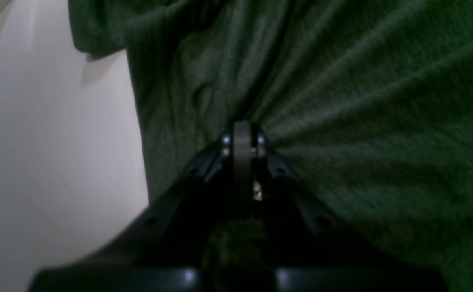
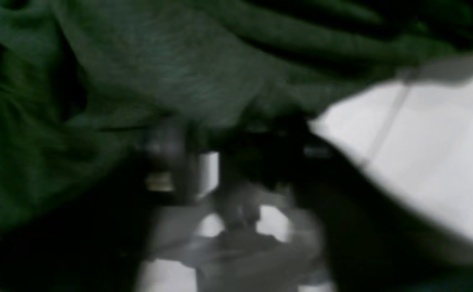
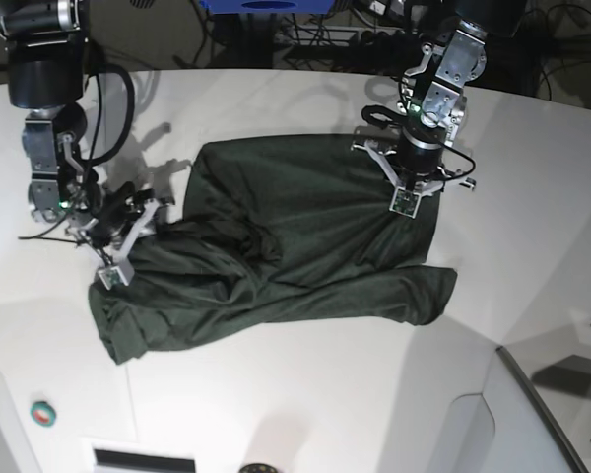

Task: Layout the t-shirt on the table in an organized manner, then fold the t-shirt properly
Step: 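Grasp the shirt corner with the right gripper and drag it outward, then pull the shirt edges apart with both grippers to flatten it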

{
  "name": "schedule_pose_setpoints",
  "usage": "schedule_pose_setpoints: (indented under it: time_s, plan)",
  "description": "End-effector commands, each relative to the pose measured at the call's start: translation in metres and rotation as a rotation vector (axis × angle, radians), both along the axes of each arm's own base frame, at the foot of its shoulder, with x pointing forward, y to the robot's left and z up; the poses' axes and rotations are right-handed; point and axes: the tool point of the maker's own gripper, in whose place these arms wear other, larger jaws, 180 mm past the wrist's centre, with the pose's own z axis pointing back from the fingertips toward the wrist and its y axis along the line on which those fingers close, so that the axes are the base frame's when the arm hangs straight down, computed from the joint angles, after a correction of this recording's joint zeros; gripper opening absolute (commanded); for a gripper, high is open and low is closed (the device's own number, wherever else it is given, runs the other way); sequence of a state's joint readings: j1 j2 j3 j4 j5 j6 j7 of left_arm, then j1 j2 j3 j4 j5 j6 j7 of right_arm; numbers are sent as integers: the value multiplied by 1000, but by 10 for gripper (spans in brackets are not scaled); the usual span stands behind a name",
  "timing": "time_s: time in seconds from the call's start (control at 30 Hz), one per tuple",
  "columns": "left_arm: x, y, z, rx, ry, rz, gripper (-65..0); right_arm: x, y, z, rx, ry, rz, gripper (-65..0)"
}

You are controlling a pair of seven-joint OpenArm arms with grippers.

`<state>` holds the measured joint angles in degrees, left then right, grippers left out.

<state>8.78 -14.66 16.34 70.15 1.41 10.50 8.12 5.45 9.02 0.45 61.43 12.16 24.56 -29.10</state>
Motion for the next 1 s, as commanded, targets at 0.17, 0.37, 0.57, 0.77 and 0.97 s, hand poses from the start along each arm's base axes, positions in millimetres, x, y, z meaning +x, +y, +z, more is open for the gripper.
schedule_pose_setpoints:
  time_s: [0.17, 0.37, 0.57, 0.77, 0.97]
  plan:
    - [3, 3, 14, 0, -31, 1, -650, -33, -25, 4, -61, 9, -6, -621]
    - [7, 14, 28, 0, -69, 31, -650, -75, -85, 20, -169, 74, -92, -645]
    - [2, 15, 25, 2, -57, 31, -650, -125, -142, 38, -260, 117, -220, -648]
    - [-2, 14, 23, 0, -51, 31, -650, -166, -223, 58, -319, 132, -491, -648]
    - [-2, 15, 23, 1, -49, 30, -650, -206, -278, 58, -302, 191, -741, -644]
